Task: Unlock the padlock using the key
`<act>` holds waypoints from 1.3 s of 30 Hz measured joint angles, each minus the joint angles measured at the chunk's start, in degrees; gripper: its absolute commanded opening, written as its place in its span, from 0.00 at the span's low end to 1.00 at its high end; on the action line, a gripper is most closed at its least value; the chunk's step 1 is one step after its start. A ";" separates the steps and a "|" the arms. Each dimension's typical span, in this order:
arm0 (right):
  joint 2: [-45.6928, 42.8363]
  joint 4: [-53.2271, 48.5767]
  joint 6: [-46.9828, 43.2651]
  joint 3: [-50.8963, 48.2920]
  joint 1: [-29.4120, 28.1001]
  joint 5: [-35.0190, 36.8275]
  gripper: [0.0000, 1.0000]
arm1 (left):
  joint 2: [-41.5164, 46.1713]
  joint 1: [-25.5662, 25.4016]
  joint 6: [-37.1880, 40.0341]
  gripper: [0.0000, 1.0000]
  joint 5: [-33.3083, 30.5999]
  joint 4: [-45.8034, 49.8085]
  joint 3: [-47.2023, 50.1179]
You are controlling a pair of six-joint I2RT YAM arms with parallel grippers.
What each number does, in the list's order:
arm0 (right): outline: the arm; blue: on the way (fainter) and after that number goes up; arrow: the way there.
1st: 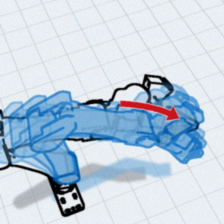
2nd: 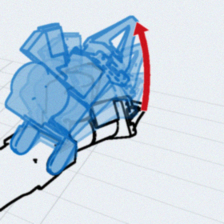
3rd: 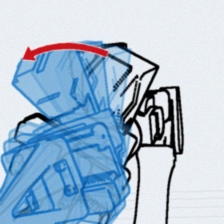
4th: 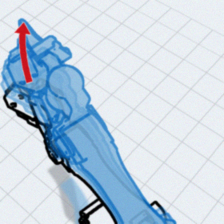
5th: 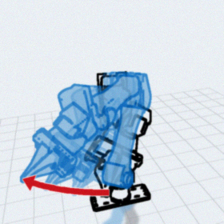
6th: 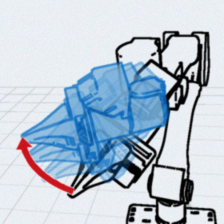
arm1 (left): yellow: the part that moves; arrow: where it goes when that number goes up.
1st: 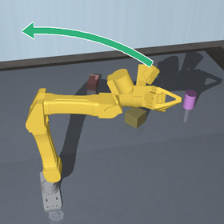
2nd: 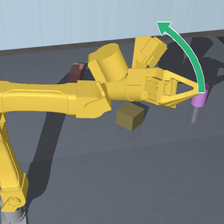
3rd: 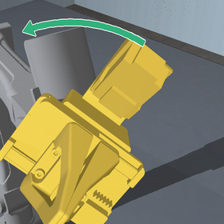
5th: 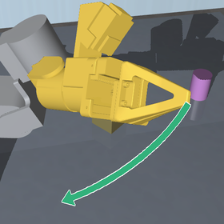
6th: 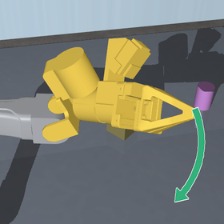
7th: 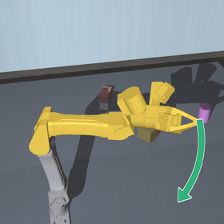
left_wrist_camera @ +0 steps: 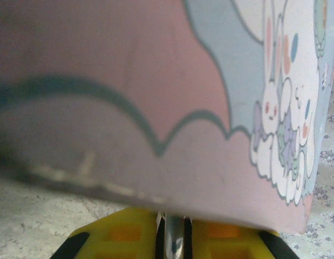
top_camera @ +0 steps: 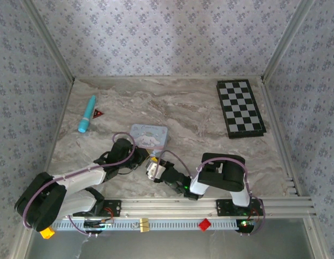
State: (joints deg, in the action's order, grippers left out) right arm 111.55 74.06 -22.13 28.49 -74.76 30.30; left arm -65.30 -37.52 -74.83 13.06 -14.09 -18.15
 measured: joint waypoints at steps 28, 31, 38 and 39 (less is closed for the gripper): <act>0.11 4.02 9.94 -0.81 1.18 -0.48 0.22 | 0.74 -0.52 -0.66 0.00 -0.22 -0.85 0.00; 0.13 4.26 9.99 -0.83 1.16 -0.46 0.19 | 1.03 -0.50 -0.66 0.00 -0.24 -0.81 0.02; 0.33 4.61 10.36 -0.83 0.96 -0.48 0.16 | 1.09 -0.50 -0.66 0.00 -0.24 -0.85 0.00; 0.33 4.63 10.36 -0.83 0.96 -0.48 0.16 | 1.11 -0.50 -0.66 0.00 -0.24 -0.85 0.00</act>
State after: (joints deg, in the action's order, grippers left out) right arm 111.87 78.70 -11.77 27.66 -73.80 29.82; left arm -64.18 -38.02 -75.48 12.82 -14.94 -18.15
